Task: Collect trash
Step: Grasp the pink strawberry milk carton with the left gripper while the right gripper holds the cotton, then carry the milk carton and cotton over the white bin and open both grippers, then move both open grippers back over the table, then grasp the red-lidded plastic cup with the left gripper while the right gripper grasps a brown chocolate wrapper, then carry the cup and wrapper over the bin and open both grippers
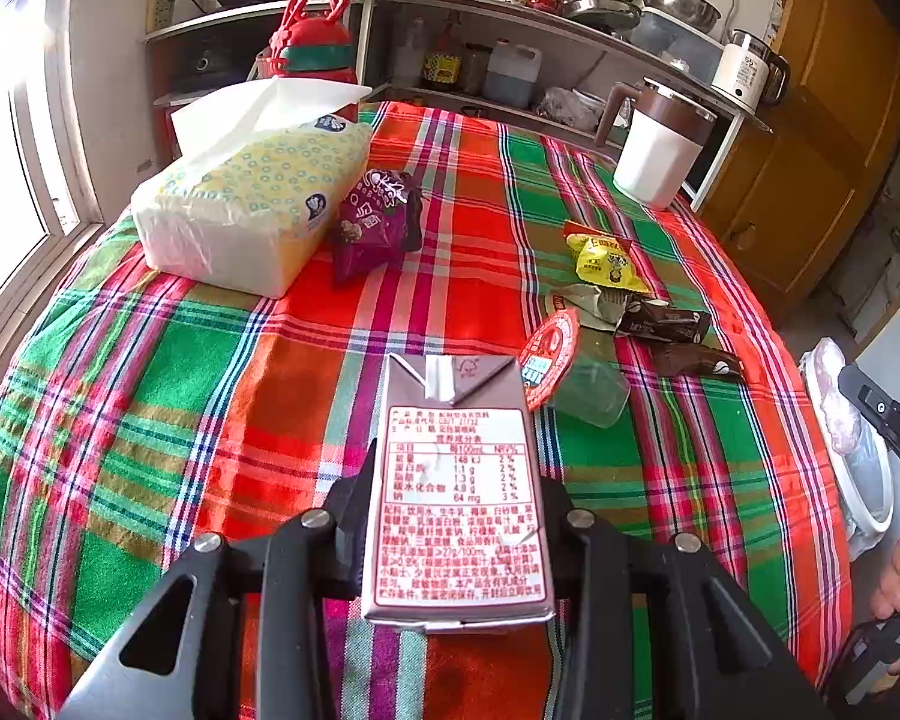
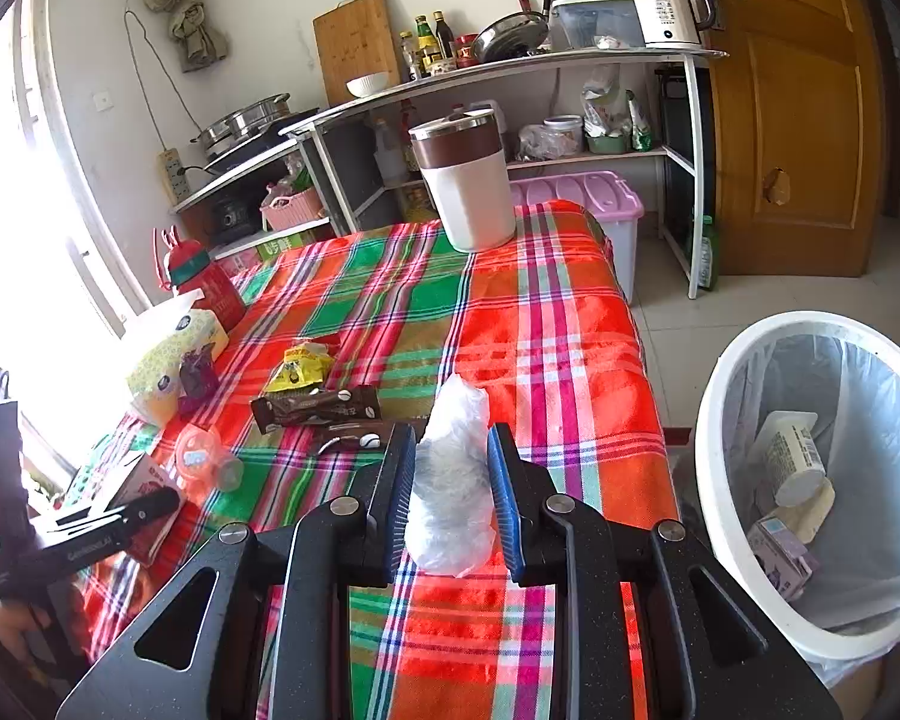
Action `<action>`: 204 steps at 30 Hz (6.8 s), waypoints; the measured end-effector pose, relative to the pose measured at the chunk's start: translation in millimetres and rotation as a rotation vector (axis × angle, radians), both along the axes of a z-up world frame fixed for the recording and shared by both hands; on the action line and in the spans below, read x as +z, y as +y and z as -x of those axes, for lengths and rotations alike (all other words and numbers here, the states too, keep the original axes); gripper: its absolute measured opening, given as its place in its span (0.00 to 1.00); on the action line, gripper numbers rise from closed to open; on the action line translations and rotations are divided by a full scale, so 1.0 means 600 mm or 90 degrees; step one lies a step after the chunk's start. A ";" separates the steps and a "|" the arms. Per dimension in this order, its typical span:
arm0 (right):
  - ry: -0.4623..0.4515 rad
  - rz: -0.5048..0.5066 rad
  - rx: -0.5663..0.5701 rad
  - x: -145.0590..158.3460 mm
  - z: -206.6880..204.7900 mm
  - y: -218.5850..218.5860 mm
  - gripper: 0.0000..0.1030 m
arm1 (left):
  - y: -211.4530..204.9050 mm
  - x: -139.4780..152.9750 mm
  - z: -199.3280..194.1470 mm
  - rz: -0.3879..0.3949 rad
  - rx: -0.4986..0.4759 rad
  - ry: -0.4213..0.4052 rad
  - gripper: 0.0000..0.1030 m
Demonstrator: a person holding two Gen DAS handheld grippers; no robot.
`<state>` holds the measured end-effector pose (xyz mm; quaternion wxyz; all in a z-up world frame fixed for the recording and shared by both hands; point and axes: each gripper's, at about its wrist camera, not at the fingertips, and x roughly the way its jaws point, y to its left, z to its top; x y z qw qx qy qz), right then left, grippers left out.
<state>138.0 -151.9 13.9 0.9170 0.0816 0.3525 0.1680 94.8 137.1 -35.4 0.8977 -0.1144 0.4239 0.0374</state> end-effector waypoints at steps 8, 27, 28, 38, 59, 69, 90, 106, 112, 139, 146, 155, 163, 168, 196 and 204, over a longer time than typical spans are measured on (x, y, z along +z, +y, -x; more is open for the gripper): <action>-0.009 -0.012 -0.007 0.007 0.010 -0.016 0.25 | -0.012 0.031 0.015 -0.022 0.004 -0.033 0.36; -0.043 -0.014 -0.081 0.044 0.039 -0.134 0.25 | -0.204 0.114 -0.016 -0.023 -0.165 -0.108 0.36; -0.043 -0.013 -0.086 0.045 0.040 -0.141 0.25 | -0.217 0.116 -0.020 -0.021 -0.175 -0.111 0.36; -0.034 0.001 -0.154 0.045 0.050 -0.239 0.25 | -0.353 0.124 -0.051 0.011 -0.276 -0.120 0.36; 0.062 0.032 -0.237 -0.026 0.022 -0.365 0.25 | -0.572 0.072 -0.106 0.010 -0.423 -0.057 0.36; 0.094 0.043 -0.251 -0.050 0.011 -0.381 0.26 | -0.596 0.053 -0.118 0.013 -0.428 -0.037 0.51; 0.056 0.022 -0.236 -0.012 0.041 -0.330 0.43 | -0.474 0.083 -0.082 0.040 -0.361 -0.074 0.61; 0.034 0.004 -0.140 0.007 0.044 -0.197 0.43 | -0.271 0.085 -0.041 0.007 -0.189 -0.105 0.64; 0.034 0.003 -0.106 0.006 0.034 -0.150 0.43 | -0.197 0.081 -0.024 -0.003 -0.119 -0.113 0.65; 0.056 0.109 0.139 -0.039 -0.079 0.084 0.49 | -0.027 0.000 -0.052 0.066 -0.024 -0.023 0.70; 0.079 0.093 0.190 -0.056 -0.127 0.112 0.50 | -0.027 -0.005 -0.067 0.084 -0.038 -0.014 0.70; 0.115 0.078 0.287 -0.072 -0.116 0.132 0.50 | -0.021 -0.005 -0.079 0.102 -0.038 -0.008 0.70; 0.106 0.114 0.327 -0.073 -0.074 0.151 0.50 | -0.025 -0.001 -0.079 0.116 -0.031 -0.002 0.70; 0.066 0.182 0.286 -0.077 -0.060 0.167 0.50 | -0.032 -0.004 -0.085 0.113 -0.015 0.008 0.70; 0.058 0.126 0.222 -0.063 -0.029 0.135 0.21 | -0.014 -0.006 -0.060 0.082 0.039 -0.002 0.55; 0.052 0.089 0.205 -0.051 -0.018 0.116 0.20 | -0.023 0.006 -0.047 0.074 0.024 -0.017 0.55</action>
